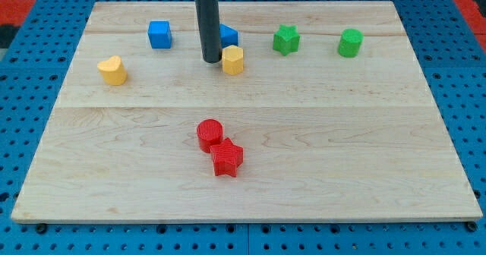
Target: Push yellow heart to the bottom of blue triangle
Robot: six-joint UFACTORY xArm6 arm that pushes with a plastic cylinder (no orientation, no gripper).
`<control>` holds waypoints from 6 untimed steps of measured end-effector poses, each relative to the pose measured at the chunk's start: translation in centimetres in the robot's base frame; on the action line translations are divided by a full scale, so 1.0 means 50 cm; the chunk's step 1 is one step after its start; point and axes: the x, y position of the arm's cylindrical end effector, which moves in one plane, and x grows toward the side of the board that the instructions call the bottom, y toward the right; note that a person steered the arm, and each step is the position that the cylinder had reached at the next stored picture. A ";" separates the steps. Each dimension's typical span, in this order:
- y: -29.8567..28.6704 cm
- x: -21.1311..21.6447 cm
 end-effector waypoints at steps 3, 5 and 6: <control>0.147 0.108; -0.112 0.107; -0.209 0.171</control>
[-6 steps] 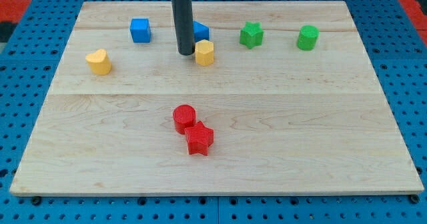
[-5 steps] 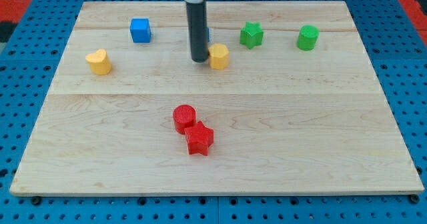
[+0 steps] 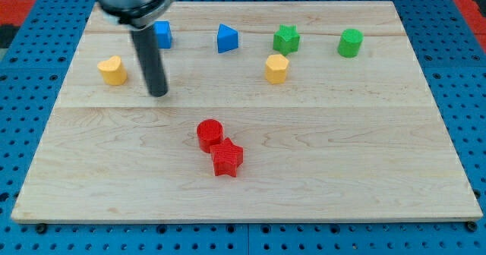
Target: Push yellow heart to the bottom of blue triangle
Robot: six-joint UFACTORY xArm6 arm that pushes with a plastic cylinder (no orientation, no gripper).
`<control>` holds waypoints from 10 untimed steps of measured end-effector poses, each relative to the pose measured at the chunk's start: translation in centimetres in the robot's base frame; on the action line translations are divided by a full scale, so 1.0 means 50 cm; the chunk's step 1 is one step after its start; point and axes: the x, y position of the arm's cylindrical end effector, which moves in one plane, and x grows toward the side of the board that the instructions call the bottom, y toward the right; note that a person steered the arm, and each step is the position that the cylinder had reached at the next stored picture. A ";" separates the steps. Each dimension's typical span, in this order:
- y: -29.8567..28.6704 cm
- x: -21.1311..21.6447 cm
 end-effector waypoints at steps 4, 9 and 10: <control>-0.146 -0.101; -0.118 -0.193; -0.110 -0.212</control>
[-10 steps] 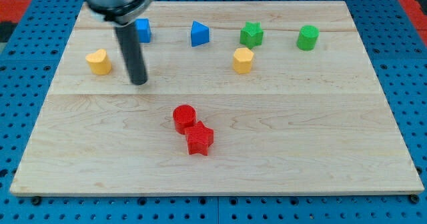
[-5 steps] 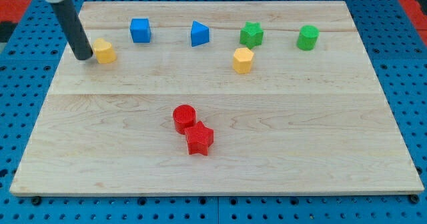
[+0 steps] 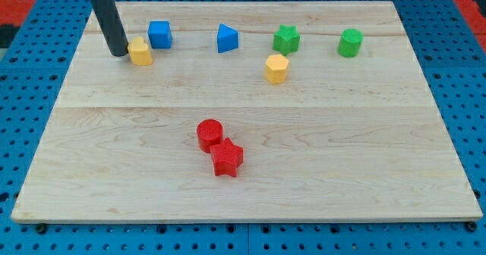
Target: Push yellow heart to the bottom of blue triangle
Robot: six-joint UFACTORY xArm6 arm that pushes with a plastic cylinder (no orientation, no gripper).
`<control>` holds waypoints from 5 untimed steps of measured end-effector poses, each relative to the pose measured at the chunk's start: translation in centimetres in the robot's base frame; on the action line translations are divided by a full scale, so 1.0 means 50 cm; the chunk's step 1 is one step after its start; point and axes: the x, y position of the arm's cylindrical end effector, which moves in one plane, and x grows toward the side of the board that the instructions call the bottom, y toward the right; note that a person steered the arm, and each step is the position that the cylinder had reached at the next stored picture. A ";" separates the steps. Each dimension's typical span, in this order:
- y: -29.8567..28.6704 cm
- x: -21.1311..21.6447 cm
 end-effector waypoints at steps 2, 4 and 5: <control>0.039 0.010; 0.127 0.071; 0.178 0.074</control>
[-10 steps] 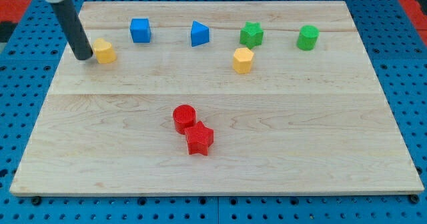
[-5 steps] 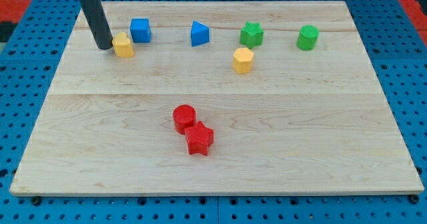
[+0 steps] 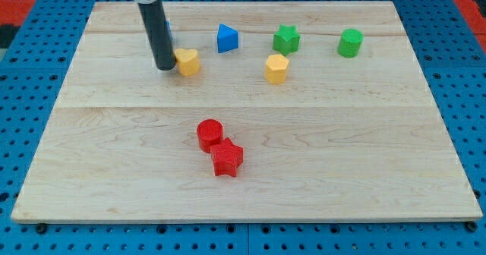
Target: Push yellow heart to the bottom of blue triangle
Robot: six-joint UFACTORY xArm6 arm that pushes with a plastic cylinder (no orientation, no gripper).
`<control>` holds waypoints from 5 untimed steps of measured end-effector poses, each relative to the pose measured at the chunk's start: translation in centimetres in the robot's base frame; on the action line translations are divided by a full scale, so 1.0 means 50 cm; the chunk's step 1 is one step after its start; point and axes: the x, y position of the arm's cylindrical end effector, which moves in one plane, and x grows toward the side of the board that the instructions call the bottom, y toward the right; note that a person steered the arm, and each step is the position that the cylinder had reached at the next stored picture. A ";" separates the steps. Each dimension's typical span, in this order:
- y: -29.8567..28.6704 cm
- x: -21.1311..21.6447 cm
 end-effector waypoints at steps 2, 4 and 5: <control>0.060 -0.010; 0.081 -0.059; 0.106 -0.036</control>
